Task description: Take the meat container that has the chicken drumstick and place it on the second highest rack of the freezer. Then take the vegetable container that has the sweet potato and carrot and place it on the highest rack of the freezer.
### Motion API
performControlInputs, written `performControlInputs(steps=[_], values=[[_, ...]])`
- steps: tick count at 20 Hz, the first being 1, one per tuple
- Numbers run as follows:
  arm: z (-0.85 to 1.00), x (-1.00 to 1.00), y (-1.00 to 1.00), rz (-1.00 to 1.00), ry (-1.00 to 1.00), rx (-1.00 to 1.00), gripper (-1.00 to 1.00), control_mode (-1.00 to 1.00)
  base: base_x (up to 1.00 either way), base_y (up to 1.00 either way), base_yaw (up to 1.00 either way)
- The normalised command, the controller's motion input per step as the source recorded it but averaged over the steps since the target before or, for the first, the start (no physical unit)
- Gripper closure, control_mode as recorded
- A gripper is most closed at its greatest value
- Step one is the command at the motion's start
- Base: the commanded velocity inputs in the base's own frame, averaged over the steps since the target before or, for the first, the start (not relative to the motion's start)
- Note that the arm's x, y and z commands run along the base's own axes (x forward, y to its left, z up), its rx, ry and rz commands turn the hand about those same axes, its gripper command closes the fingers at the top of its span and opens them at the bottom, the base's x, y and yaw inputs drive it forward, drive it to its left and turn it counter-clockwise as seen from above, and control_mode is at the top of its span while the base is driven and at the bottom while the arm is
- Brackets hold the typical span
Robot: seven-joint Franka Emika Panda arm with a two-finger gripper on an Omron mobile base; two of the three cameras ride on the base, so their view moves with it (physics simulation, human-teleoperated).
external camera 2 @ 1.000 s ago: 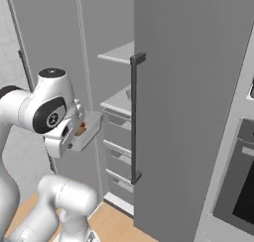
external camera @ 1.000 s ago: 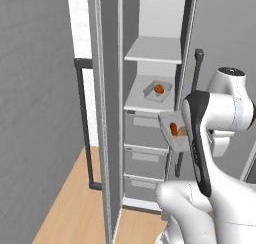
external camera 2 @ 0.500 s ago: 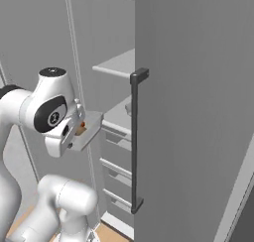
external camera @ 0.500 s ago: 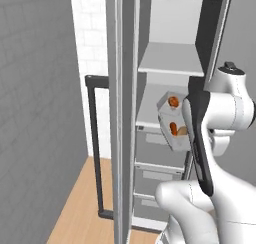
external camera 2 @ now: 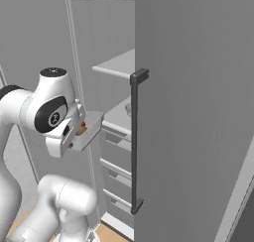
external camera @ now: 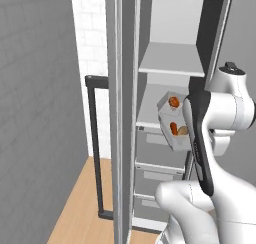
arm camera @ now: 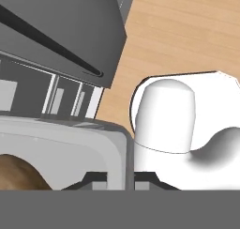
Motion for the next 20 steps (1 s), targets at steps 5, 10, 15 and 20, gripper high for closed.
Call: performControlInputs(steps=[5,10,15,20], values=[[0.00,0.00,0.00,0.00,0.00,0.00,1.00,1.00,0.35,0.52,-0.09],[0.00,0.00,0.00,0.00,0.00,0.00,1.00,1.00,0.32,0.56,-0.11],[0.00,0.00,0.00,0.00,0.00,0.00,1.00,1.00,0.15,0.11,-0.03],[0.02,-0.01,0.00,0.00,-0.01,0.00,1.00,-1.00,0.01,0.00,0.00]])
